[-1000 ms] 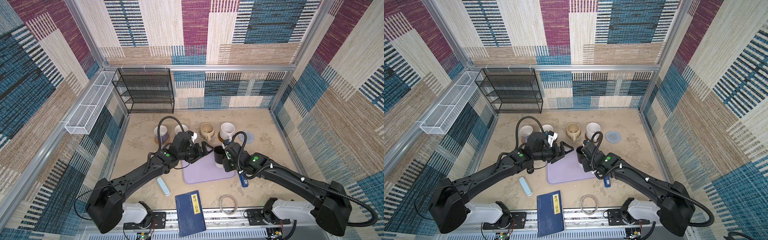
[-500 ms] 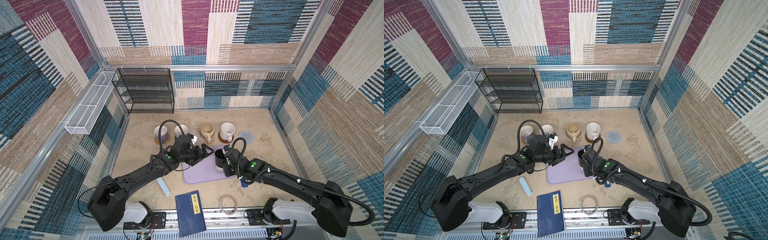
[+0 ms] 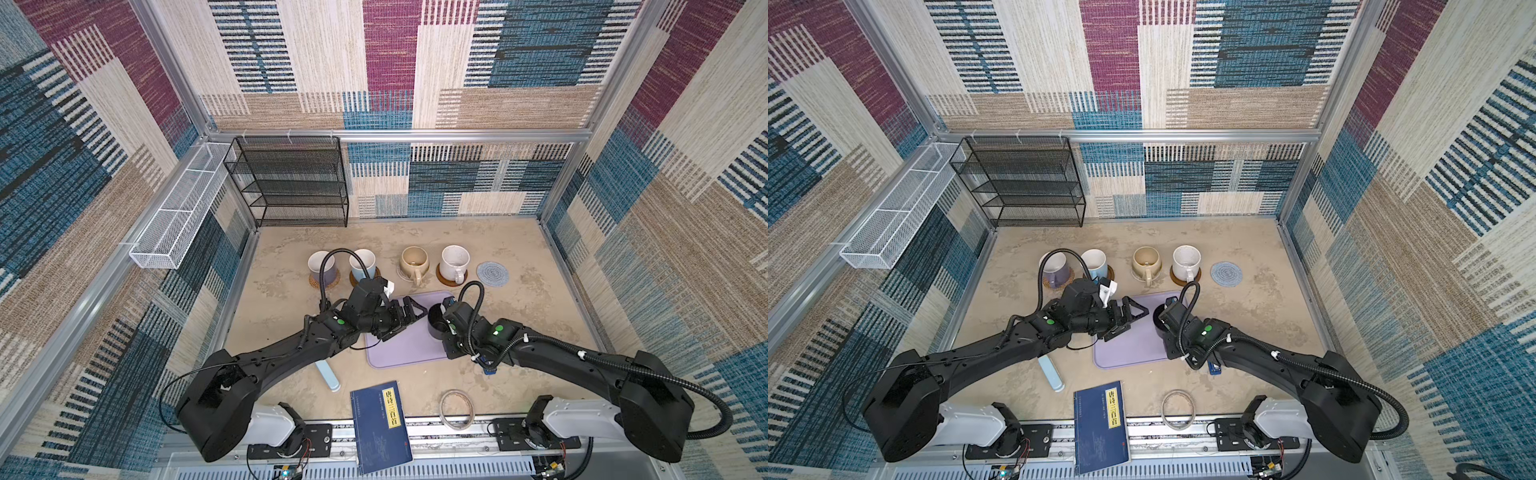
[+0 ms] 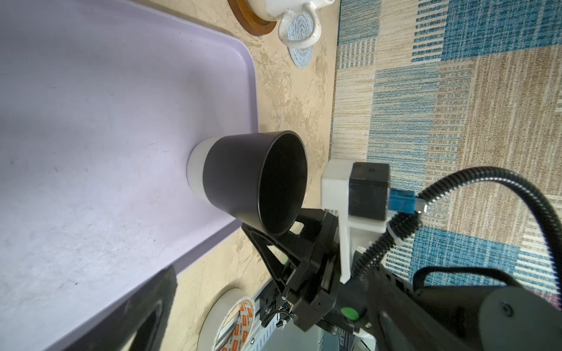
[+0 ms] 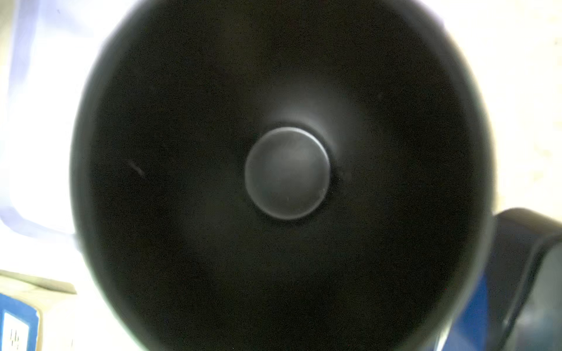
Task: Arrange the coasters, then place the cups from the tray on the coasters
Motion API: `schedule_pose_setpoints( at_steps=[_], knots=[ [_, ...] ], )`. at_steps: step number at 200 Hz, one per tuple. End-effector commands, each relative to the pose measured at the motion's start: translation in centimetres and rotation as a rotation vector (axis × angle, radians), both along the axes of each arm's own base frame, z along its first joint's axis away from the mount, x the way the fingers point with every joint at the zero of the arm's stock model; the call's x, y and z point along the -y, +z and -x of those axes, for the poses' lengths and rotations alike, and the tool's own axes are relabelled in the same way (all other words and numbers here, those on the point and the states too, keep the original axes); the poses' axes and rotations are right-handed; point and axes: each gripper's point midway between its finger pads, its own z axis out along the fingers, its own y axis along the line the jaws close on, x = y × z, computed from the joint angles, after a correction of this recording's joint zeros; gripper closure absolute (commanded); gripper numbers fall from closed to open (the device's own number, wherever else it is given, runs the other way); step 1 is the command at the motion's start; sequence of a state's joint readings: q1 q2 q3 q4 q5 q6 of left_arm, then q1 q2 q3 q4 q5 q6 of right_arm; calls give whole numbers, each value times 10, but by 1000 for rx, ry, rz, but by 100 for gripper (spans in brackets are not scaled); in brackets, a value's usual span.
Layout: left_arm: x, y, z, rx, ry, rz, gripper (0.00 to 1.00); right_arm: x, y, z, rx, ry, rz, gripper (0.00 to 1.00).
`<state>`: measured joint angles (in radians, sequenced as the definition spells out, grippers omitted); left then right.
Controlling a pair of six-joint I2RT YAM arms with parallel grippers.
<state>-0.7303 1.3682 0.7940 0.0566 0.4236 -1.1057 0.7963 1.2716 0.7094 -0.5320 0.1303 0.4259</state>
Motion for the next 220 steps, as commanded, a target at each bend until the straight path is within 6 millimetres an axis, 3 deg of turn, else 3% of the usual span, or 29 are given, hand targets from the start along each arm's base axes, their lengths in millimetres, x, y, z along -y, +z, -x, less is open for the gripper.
schedule_pose_setpoints(
  at_steps=[1, 46, 102, 159, 187, 220],
  knots=[
    [2, 4, -2, 10, 14, 22, 0, -3, 2, -3, 3, -8, -9, 67],
    [1, 4, 0, 17, 17, 23, 0, -10, -2, -5, -21, -1, -13, 65],
    [0, 0, 2, 7, 22, 18, 0, -3, -10, -11, -47, -55, 61, 64],
    [1, 1, 0, 8, 24, 20, 0, -5, -4, -17, -42, -69, 73, 66],
    [2, 1, 0, 8, 20, 22, 1, -3, -10, -18, -46, -59, 102, 72],
    [1, 0, 0, 8, 24, 22, 0, -3, -12, -19, -44, -52, 111, 94]
  ],
)
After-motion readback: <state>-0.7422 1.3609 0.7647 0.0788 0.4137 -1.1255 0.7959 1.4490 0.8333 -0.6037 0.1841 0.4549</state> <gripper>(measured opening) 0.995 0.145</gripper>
